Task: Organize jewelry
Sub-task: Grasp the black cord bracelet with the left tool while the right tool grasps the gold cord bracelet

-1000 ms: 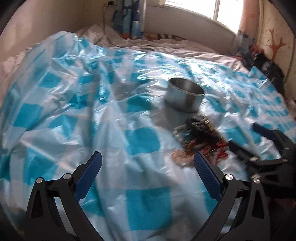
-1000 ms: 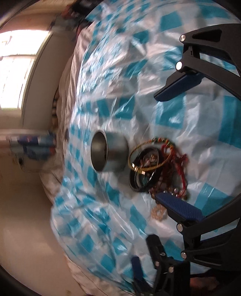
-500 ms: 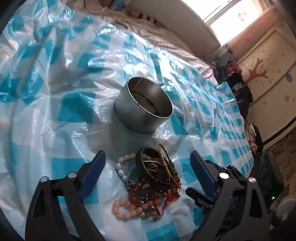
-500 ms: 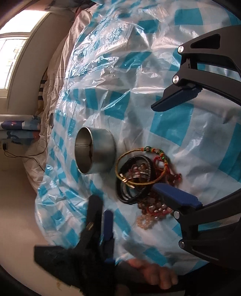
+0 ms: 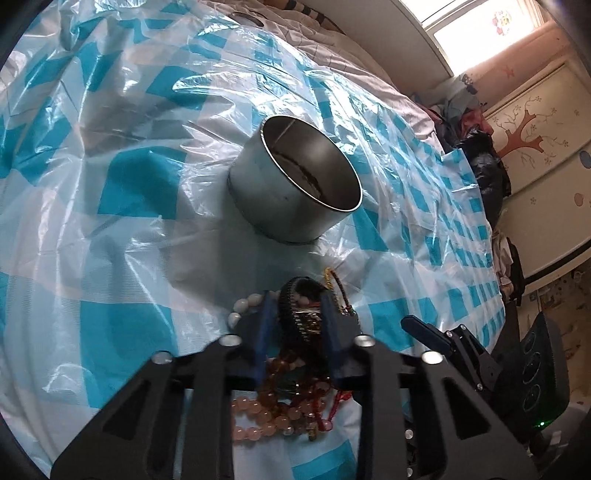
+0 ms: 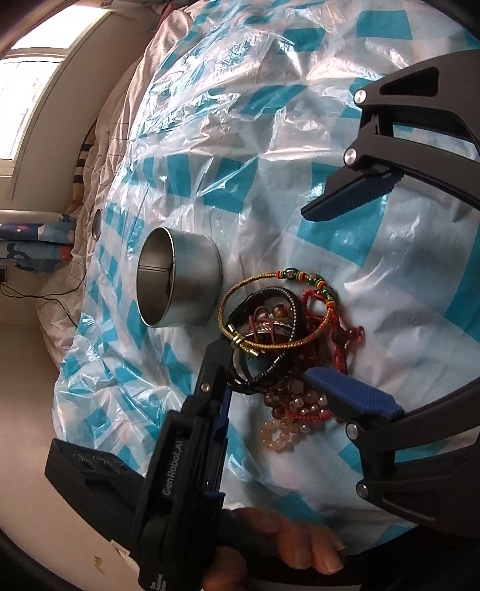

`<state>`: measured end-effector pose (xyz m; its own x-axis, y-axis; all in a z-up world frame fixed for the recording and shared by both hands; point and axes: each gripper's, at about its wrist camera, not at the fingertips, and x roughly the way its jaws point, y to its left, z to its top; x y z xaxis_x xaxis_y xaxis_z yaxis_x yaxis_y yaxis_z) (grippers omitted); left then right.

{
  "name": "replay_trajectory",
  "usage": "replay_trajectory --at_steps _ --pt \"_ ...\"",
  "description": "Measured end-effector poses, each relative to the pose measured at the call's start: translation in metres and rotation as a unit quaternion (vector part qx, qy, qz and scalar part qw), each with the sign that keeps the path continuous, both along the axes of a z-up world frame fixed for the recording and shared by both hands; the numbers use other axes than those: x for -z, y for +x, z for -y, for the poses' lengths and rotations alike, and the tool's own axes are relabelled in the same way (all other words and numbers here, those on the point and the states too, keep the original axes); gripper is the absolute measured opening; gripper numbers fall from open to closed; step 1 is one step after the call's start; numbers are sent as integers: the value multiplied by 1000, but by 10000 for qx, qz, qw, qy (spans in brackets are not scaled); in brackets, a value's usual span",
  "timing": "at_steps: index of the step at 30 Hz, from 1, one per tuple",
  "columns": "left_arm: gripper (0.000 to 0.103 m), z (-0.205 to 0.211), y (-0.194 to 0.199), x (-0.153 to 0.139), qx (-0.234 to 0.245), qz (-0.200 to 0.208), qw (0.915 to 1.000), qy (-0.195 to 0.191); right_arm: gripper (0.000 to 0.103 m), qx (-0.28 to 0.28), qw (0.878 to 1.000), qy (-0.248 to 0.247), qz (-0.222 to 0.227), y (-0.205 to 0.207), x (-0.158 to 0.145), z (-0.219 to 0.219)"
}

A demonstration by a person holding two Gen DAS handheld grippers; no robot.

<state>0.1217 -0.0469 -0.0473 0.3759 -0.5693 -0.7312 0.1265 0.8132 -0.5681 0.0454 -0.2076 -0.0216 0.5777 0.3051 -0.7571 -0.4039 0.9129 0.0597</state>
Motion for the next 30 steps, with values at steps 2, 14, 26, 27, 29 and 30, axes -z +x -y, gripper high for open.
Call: replay_trajectory --at_steps 2,14,26,27,29,30 --pt "11 -4 -1 -2 -20 45 10000 -46 79 -34 10000 32 35 0 0 -1" --pt "9 -20 -7 -19 -46 346 9991 -242 52 -370 9992 115 -32 10 5 -12" --pt "24 -18 2 6 -172 -165 9995 -182 13 -429 9983 352 -175 12 7 -13" --pt "28 -18 2 9 -203 -213 9993 -230 13 -419 9981 397 -223 13 8 -12" --pt "32 -17 2 11 -228 -212 9993 -197 19 -386 9971 547 -350 15 9 -8" --pt "32 -15 2 11 -205 -185 9994 -190 22 -369 9968 594 -380 15 9 -7"
